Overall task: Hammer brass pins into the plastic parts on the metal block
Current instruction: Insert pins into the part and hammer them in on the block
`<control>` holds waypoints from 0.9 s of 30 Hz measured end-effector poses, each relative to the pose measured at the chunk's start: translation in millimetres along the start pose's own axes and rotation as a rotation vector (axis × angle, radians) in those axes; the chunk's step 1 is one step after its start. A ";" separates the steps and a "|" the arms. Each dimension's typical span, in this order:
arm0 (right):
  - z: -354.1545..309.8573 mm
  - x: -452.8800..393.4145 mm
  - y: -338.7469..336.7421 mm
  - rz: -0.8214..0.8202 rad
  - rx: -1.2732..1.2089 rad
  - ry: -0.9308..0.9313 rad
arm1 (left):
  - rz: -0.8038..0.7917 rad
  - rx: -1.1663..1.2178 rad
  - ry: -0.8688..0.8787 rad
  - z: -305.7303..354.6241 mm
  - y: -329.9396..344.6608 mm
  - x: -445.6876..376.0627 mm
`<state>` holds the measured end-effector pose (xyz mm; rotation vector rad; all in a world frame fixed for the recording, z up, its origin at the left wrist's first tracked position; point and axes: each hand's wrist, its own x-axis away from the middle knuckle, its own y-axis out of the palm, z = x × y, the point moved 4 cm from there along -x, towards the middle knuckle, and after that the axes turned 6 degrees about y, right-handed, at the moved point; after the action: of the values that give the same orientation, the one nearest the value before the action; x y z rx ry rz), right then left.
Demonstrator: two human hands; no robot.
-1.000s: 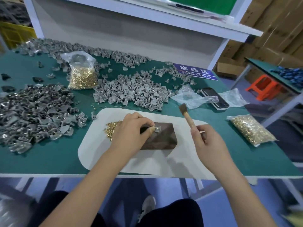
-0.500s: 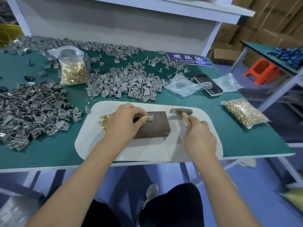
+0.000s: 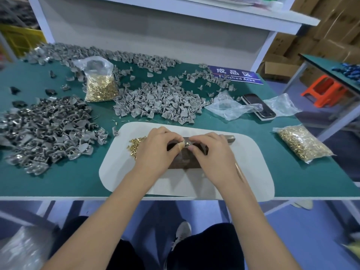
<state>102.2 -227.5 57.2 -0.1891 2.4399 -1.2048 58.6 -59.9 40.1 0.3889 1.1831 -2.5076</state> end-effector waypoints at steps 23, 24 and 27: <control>-37.7 -44.3 -12.9 -0.361 0.393 -0.043 | -0.049 0.010 -0.003 1.8 -4.7 -1.2; -31.2 -43.2 -12.3 -0.344 0.322 -0.020 | -0.051 0.015 -0.006 1.5 -4.6 -1.3; -10.9 -37.1 -3.9 -0.317 0.035 0.061 | -0.045 0.033 -0.008 2.7 -5.1 -1.1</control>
<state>131.0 -211.0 77.3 -0.5543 2.5046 -1.4013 57.3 -58.8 45.7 0.3635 1.1612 -2.5677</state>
